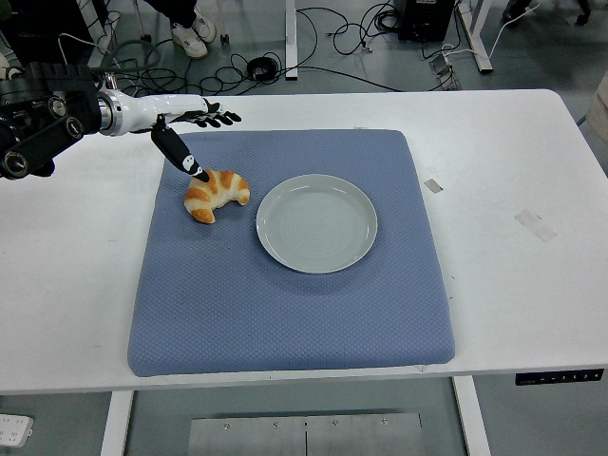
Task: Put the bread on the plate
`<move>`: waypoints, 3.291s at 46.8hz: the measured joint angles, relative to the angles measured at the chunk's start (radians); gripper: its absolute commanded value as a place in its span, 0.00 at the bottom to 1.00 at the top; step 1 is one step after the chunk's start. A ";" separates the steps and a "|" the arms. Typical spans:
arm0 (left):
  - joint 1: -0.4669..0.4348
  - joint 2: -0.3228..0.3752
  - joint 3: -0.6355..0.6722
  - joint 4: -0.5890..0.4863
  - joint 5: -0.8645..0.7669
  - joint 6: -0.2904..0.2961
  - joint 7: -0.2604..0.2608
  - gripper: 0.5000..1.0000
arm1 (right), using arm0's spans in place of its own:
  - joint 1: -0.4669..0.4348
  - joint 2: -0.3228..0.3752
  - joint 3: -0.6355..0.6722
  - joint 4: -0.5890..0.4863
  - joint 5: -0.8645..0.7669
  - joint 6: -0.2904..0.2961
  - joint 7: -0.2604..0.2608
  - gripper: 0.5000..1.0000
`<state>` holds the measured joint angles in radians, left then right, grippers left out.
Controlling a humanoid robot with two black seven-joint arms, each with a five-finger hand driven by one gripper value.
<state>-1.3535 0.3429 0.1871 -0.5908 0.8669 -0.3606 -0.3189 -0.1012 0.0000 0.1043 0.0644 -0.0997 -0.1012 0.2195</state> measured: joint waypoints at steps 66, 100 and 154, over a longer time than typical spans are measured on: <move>0.087 -0.033 0.024 0.003 -0.067 0.019 -0.006 0.54 | -0.001 0.000 -0.002 0.000 0.000 0.000 -0.001 1.00; 0.092 -0.032 0.025 0.003 -0.094 0.018 -0.006 0.28 | -0.001 0.000 -0.002 0.000 0.000 0.000 -0.001 1.00; 0.008 -0.194 -0.068 0.000 -0.096 0.004 -0.005 0.27 | -0.001 0.000 -0.001 0.000 0.000 0.000 -0.001 1.00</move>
<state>-1.3455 0.1490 0.1193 -0.5907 0.7706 -0.3567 -0.3238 -0.1026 0.0000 0.1030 0.0641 -0.0997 -0.1012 0.2189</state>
